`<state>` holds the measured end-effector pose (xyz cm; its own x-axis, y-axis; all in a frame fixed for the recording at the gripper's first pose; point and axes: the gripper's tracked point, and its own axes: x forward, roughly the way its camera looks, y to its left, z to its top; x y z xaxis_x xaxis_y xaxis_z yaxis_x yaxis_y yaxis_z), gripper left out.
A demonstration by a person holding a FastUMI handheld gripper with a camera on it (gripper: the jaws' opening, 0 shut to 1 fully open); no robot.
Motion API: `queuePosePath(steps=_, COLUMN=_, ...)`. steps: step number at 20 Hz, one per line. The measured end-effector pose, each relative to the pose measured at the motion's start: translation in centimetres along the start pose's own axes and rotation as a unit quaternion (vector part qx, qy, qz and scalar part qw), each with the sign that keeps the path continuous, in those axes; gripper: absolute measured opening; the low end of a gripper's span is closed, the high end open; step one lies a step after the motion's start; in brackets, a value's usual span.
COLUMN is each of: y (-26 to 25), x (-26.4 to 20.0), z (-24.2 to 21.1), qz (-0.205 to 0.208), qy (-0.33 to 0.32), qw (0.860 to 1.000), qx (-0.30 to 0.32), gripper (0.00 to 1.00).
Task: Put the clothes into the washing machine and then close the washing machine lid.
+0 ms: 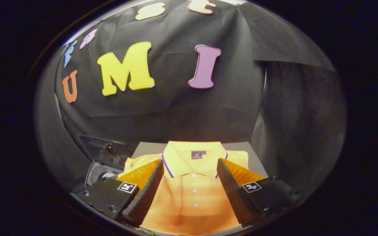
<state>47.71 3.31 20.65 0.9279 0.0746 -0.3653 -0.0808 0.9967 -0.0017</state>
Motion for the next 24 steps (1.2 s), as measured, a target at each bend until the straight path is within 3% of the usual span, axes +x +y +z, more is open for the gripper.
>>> queuePosePath(steps=7, y=-0.8, x=4.0, z=-5.7, qz=-0.011, qy=0.119, qw=0.993, qx=0.010, gripper=1.00)
queuePosePath(steps=11, y=-0.9, x=4.1, z=-5.8, qz=-0.021, qy=0.142, qw=0.989, qx=-0.026, gripper=0.99)
queuePosePath(steps=20, y=-1.1, x=4.4, z=-5.6, qz=-0.027, qy=0.129, qw=0.991, qx=0.010, gripper=0.95)
queuePosePath(steps=22, y=-2.0, x=4.6, z=-5.3, qz=-0.033, qy=0.108, qw=0.994, qx=0.010, gripper=0.82)
queuePosePath(steps=24, y=-2.4, x=5.2, z=-5.2, qz=-0.033, qy=0.090, qw=0.995, qx=0.013, gripper=0.51)
